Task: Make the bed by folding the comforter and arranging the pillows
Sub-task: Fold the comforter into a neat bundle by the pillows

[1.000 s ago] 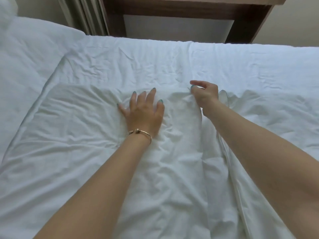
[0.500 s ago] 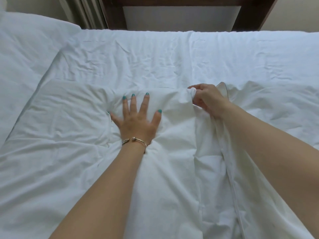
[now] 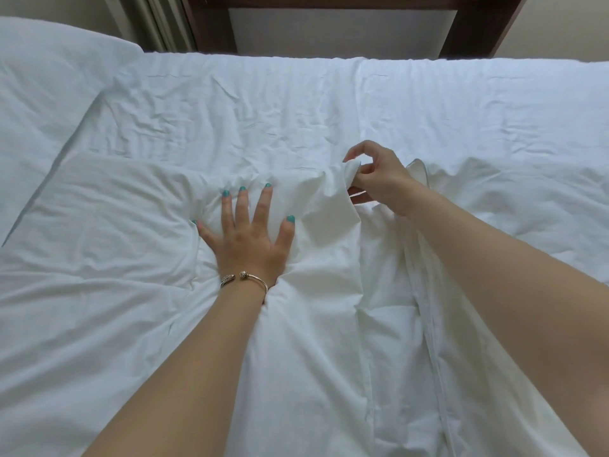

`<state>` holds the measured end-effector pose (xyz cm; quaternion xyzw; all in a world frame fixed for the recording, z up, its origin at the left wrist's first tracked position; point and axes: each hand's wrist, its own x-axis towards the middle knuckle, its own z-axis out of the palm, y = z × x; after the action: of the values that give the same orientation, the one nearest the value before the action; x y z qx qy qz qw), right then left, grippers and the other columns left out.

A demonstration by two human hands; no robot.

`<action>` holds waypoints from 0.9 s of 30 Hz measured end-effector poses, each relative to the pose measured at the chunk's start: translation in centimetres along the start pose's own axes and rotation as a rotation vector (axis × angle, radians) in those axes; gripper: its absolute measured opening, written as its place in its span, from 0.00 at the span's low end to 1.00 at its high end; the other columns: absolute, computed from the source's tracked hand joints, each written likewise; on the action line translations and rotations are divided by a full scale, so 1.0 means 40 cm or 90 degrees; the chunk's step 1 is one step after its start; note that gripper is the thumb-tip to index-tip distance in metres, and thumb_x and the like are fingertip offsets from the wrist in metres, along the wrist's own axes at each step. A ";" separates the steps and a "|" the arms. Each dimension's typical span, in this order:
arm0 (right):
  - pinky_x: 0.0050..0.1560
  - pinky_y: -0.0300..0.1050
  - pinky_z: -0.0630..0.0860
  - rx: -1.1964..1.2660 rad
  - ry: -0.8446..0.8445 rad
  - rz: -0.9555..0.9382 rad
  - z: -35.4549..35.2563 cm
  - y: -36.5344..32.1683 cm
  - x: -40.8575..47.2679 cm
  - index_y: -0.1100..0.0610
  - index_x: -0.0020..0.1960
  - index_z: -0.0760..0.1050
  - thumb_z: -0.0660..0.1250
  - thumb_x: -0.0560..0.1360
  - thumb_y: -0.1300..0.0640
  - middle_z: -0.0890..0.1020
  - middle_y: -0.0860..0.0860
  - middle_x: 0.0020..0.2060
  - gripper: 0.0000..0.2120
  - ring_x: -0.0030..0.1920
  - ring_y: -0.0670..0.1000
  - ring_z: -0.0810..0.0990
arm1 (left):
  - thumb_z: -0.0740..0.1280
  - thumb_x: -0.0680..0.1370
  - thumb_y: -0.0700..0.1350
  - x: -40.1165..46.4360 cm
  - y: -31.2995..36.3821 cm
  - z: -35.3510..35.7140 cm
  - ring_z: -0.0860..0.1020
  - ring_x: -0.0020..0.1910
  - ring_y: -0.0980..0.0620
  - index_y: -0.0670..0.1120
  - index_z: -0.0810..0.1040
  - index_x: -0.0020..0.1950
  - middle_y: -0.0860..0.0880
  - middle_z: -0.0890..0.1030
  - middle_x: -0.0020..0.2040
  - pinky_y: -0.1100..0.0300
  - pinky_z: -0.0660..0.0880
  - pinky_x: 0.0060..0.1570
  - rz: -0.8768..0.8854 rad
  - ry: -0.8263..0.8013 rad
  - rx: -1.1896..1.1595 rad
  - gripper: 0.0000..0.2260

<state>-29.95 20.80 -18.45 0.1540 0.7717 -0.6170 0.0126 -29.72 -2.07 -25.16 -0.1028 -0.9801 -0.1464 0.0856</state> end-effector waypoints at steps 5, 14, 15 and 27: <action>0.35 0.49 0.81 -0.034 0.066 -0.011 -0.010 -0.032 0.023 0.61 0.41 0.75 0.66 0.78 0.62 0.78 0.57 0.31 0.07 0.25 0.50 0.77 | 0.43 0.74 0.68 0.001 0.001 0.005 0.50 0.78 0.48 0.62 0.54 0.77 0.50 0.58 0.78 0.29 0.40 0.67 0.006 0.000 -0.003 0.31; 0.66 0.48 0.68 -0.470 0.143 -0.406 0.118 0.003 -0.124 0.47 0.66 0.71 0.58 0.79 0.48 0.76 0.45 0.63 0.17 0.64 0.49 0.72 | 0.39 0.73 0.70 0.021 0.002 -0.015 0.44 0.78 0.50 0.64 0.47 0.77 0.51 0.51 0.79 0.29 0.36 0.66 -0.019 -0.126 0.043 0.32; 0.73 0.50 0.57 -0.605 -0.013 -0.360 0.141 0.019 -0.144 0.43 0.74 0.63 0.52 0.81 0.44 0.69 0.43 0.72 0.22 0.72 0.47 0.63 | 0.39 0.75 0.69 0.024 0.000 -0.032 0.42 0.78 0.52 0.65 0.45 0.77 0.52 0.48 0.80 0.30 0.35 0.67 -0.002 -0.160 0.034 0.30; 0.75 0.59 0.53 -0.697 0.162 -0.413 0.371 -0.114 -0.160 0.60 0.78 0.57 0.54 0.78 0.50 0.59 0.55 0.77 0.31 0.76 0.56 0.58 | 0.37 0.64 0.81 0.030 -0.387 -0.311 0.36 0.77 0.42 0.69 0.38 0.74 0.50 0.41 0.80 0.26 0.39 0.64 -0.116 -0.174 0.230 0.40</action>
<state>-27.53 4.31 -16.33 -0.0439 0.9774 -0.0838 -0.1890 -32.66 -20.13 -17.34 -0.0161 -0.9981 0.0399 -0.0444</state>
